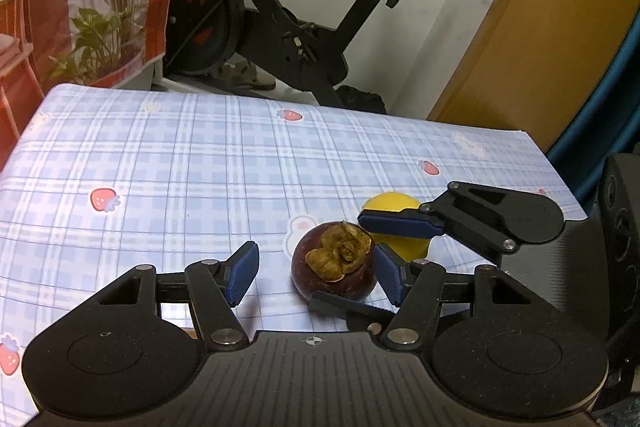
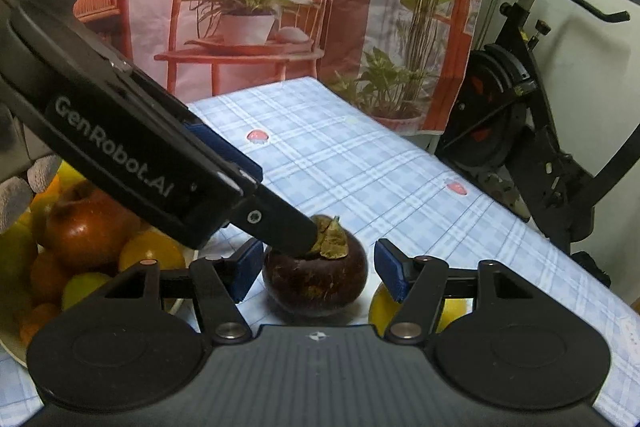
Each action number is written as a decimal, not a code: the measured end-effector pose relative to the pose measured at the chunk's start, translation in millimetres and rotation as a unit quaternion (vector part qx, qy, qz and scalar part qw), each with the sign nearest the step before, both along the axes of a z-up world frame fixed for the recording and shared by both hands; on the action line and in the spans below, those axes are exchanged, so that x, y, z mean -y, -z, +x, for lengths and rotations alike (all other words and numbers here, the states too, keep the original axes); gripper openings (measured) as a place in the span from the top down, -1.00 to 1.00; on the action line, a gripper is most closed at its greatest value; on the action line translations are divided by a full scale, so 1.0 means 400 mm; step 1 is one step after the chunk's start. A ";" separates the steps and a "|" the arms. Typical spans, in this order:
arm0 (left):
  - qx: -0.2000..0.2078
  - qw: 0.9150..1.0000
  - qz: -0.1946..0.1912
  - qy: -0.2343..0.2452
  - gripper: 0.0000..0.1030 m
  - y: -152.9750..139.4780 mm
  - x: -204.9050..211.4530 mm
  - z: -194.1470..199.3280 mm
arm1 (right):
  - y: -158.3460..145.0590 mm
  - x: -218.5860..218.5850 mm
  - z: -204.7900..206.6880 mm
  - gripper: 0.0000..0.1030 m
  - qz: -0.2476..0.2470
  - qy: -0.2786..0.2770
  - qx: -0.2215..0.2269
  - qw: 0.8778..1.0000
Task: Organize fruits
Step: 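Grasp the dark mangosteen with the left gripper while the right gripper clamps it, then carry the mangosteen onto the beige plate and open both grippers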
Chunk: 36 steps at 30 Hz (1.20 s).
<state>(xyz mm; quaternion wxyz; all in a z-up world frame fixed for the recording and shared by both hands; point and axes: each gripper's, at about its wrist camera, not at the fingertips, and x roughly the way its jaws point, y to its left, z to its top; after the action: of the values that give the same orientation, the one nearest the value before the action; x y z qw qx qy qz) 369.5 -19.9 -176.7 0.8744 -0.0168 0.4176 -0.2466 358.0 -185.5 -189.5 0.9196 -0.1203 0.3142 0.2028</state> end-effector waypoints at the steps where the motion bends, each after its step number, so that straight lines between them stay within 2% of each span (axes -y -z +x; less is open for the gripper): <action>1: -0.002 1.000 -0.002 0.000 -0.27 0.004 0.000 0.002 | 0.005 -0.002 0.002 -0.23 0.000 -0.001 -0.002 1.000; 10: -0.021 1.000 -0.010 0.008 -0.28 0.041 0.014 0.011 | 0.028 -0.011 0.004 -0.32 0.001 0.006 0.001 1.000; 22: -0.042 0.999 -0.017 0.024 -0.28 0.071 0.032 0.022 | 0.050 -0.039 -0.005 -0.30 -0.053 -0.012 0.012 0.998; 24: -0.045 0.998 -0.021 0.027 -0.19 0.073 0.032 0.022 | 0.053 -0.040 -0.006 -0.27 -0.061 -0.014 0.014 0.998; 31: -0.038 0.999 -0.021 0.029 -0.18 0.061 0.034 -0.002 | 0.048 -0.032 -0.018 -0.25 -0.055 -0.014 0.013 0.998; 36: -0.025 0.999 -0.022 0.029 -0.18 0.026 0.026 -0.021 | 0.015 -0.034 -0.028 -0.25 -0.042 -0.010 0.018 0.999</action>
<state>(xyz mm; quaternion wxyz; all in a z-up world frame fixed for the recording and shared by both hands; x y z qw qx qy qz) 361.2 -30.3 -187.1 0.8554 -0.0305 0.4342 -0.2807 346.6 -171.8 -195.3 0.9170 -0.1657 0.3049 0.1966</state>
